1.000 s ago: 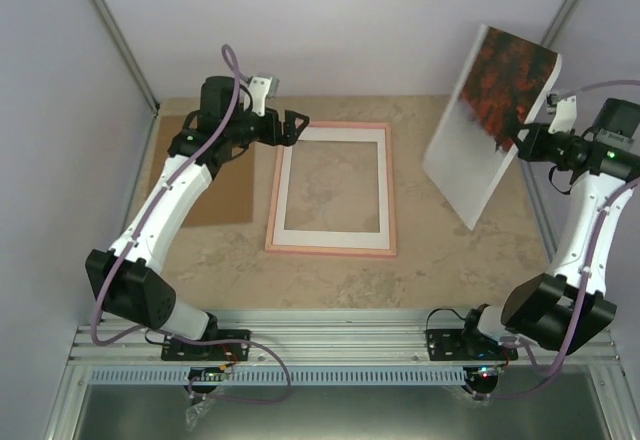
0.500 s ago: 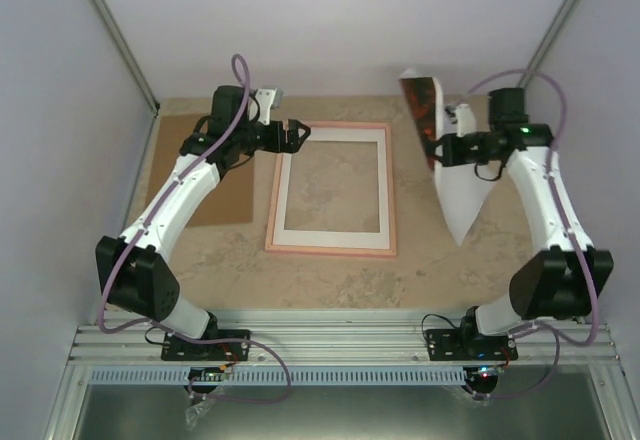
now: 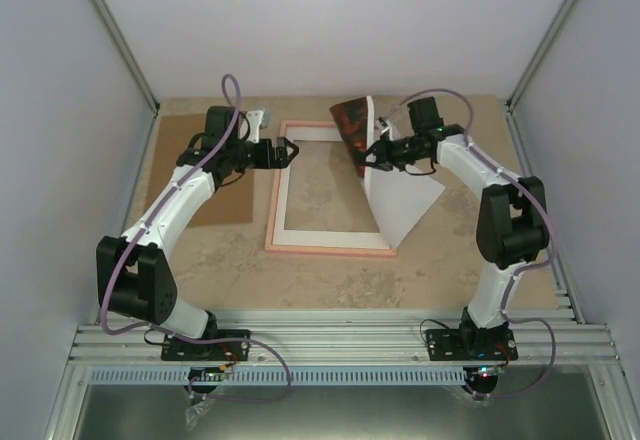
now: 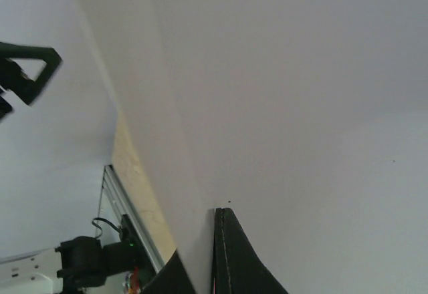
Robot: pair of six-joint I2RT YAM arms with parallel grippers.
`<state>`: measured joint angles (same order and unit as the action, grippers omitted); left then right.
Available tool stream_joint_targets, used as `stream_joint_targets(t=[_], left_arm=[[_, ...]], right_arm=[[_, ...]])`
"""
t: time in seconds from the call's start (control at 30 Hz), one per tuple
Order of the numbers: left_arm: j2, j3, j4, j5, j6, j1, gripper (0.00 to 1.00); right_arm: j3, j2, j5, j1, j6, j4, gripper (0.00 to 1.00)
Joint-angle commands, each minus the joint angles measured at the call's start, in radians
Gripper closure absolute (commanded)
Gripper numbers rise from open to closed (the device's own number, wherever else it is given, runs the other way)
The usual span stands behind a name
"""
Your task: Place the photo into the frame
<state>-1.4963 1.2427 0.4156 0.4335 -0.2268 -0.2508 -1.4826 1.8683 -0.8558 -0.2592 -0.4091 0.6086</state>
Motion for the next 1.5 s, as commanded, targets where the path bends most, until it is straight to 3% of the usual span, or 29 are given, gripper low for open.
stream_joint_targets(t=[0.0, 0.2, 0.33, 0.57, 0.87, 1.17, 1.33, 1.47], left_arm=[[0.055, -0.113, -0.12, 0.134, -0.064, 0.029, 0.01], [0.069, -0.357, -0.525, 0.289, -0.247, 0.03, 0.01], [0.016, -0.437, -0.737, 0.292, -0.318, 0.014, 0.05], [-0.057, -0.372, -0.633, 0.104, -0.198, -0.132, 0.09], [-0.17, -0.31, -0.674, 0.067, -0.197, -0.197, 0.15], [-0.228, -0.194, -0.519, -0.219, -0.084, -0.315, 0.24], [-0.284, -0.12, -0.437, -0.344, -0.069, -0.338, 0.34], [-0.291, -0.106, -0.42, -0.424, -0.074, -0.34, 0.52]], right_arm=[[0.011, 0.035, -0.059, -0.049, -0.24, -0.265, 0.97], [0.057, 0.101, -0.029, -0.099, -0.415, -0.488, 0.99], [0.067, 0.132, 0.017, -0.117, -0.466, -0.536, 0.98], [0.054, 0.158, 0.065, -0.128, -0.532, -0.596, 0.9], [0.047, 0.192, 0.103, -0.151, -0.58, -0.605, 0.89], [0.041, 0.195, 0.136, -0.158, -0.604, -0.605, 0.87], [0.042, 0.188, 0.134, -0.16, -0.628, -0.638, 0.87], [0.048, 0.167, 0.147, -0.159, -0.622, -0.627, 0.82]])
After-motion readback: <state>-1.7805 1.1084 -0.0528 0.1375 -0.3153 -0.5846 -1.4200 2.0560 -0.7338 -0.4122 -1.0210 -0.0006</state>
